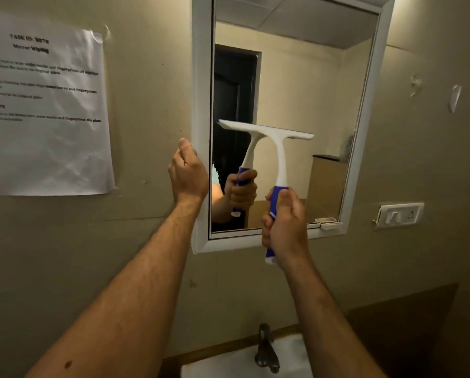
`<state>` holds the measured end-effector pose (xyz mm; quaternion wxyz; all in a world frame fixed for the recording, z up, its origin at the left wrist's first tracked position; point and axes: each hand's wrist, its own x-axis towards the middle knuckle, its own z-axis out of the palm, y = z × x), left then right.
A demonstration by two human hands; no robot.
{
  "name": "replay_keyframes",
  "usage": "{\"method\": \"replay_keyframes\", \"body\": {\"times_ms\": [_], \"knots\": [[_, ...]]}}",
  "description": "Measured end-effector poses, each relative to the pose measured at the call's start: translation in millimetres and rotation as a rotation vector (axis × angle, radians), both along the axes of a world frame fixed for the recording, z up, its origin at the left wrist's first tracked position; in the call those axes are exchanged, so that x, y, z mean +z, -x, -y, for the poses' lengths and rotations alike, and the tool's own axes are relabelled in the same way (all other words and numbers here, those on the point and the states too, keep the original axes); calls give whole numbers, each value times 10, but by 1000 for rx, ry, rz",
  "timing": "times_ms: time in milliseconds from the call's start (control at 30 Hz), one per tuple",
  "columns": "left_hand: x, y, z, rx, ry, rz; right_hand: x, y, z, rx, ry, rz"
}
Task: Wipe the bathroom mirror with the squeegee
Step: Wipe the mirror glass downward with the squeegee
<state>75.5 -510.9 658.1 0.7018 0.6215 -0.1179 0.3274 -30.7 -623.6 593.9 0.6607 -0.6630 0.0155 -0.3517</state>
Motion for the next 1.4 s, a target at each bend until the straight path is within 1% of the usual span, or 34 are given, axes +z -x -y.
{"method": "replay_keyframes", "body": {"times_ms": [67,167,267,333,433,567,667,733,833,933,1067,1133,1233,1333,1400], "knots": [[7,21,9,-13,3,-18,-2,-8,-16,11,-7,-13],[-29,48,16,-12,-32,-26,-279,62,-62,0,-22,-35],[-50,21,-16,-19,-15,-13,-567,94,-68,0,-3,-66],[-5,34,-25,-25,-7,-36,-625,100,-62,6,-1,-87],[26,36,-22,-21,-14,-49,-446,114,-86,18,-7,-58],[-4,57,-5,-24,-31,-52,221,-15,-62,-31,43,55],[-13,75,25,-60,-32,-60,614,-170,-18,-71,91,84],[-37,58,33,-58,-48,-70,620,-202,9,-89,112,81],[-12,23,40,-21,-70,-59,426,-197,35,-114,148,71],[64,25,-13,-49,-62,-71,294,-185,33,-96,177,74],[62,8,-126,-124,-173,-88,288,-75,50,-71,161,74],[216,-27,-171,-145,-207,-37,459,-77,79,-91,175,96],[687,-54,-209,-135,-242,58,731,-132,86,-48,182,97],[1128,-76,-218,-103,-242,85,624,-103,36,-5,193,71],[1352,-71,-176,-113,-208,83,447,-73,41,-27,208,75]]}}
